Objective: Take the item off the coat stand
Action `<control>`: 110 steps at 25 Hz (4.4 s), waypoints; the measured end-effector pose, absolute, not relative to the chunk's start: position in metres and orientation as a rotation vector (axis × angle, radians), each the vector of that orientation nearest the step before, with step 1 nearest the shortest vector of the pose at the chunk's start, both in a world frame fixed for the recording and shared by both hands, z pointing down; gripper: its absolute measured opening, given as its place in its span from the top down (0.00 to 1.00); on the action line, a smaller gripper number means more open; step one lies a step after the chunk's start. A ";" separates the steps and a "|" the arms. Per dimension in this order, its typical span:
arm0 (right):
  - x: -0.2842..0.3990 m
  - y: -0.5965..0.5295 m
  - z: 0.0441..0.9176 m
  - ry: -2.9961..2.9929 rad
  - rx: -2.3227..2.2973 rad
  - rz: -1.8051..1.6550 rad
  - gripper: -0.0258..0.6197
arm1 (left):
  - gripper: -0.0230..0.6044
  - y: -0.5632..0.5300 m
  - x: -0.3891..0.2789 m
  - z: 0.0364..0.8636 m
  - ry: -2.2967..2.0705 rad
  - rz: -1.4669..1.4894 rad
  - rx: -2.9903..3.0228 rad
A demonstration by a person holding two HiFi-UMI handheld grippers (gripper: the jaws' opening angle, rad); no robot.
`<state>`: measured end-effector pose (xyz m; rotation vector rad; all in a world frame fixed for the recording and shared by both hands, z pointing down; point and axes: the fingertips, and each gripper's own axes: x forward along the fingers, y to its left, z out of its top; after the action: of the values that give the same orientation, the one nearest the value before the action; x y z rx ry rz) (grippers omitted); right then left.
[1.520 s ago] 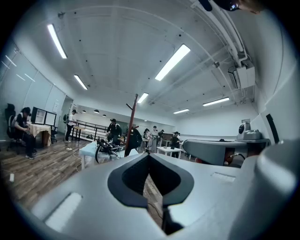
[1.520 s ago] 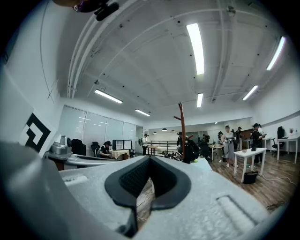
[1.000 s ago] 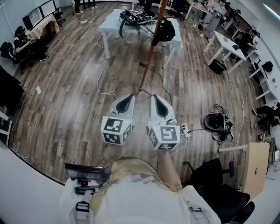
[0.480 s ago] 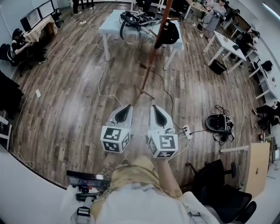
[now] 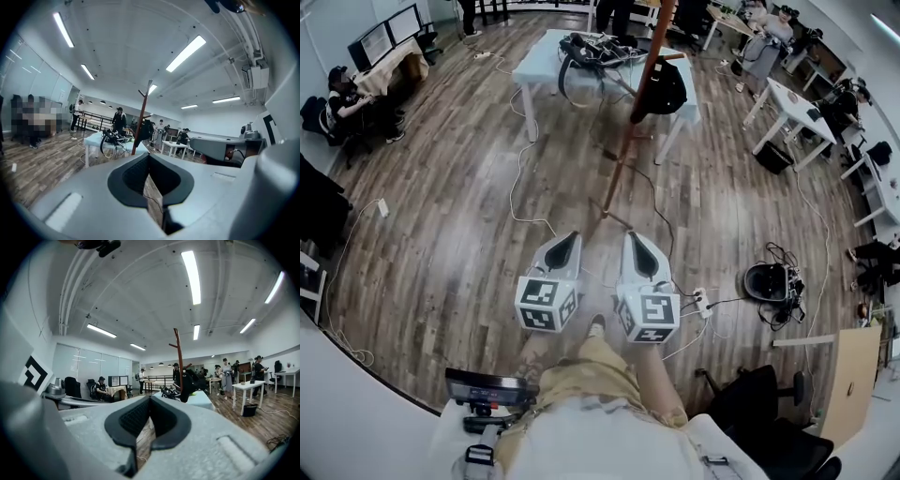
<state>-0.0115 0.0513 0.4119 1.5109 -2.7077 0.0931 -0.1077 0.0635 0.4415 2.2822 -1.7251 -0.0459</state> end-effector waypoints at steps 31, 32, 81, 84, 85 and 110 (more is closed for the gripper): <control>0.044 -0.152 0.426 -2.692 1.469 0.155 0.96 | 0.98 -0.147 -0.025 0.442 -1.658 0.047 2.336; 0.044 -0.160 0.427 -2.676 1.481 0.151 0.96 | 0.98 -0.156 -0.024 0.441 -1.639 0.044 2.349; 0.026 -0.477 0.371 -2.490 1.470 -0.202 0.91 | 0.98 -0.393 -0.069 0.389 -1.651 -0.040 2.454; 0.026 -0.476 0.367 -2.501 1.502 -0.213 0.95 | 0.98 -0.397 -0.072 0.385 -1.665 -0.046 2.456; 0.028 -0.476 0.365 -2.503 1.518 -0.217 0.95 | 0.98 -0.397 -0.072 0.384 -1.668 -0.049 2.457; 0.121 -0.444 0.319 -2.356 2.049 -0.272 0.95 | 0.98 -0.397 -0.058 0.374 -1.613 -0.072 2.515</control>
<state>0.1214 -0.4435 0.3194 2.0487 -2.3559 -0.2719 -0.0578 -0.3969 0.3736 2.5155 -1.6132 -0.0723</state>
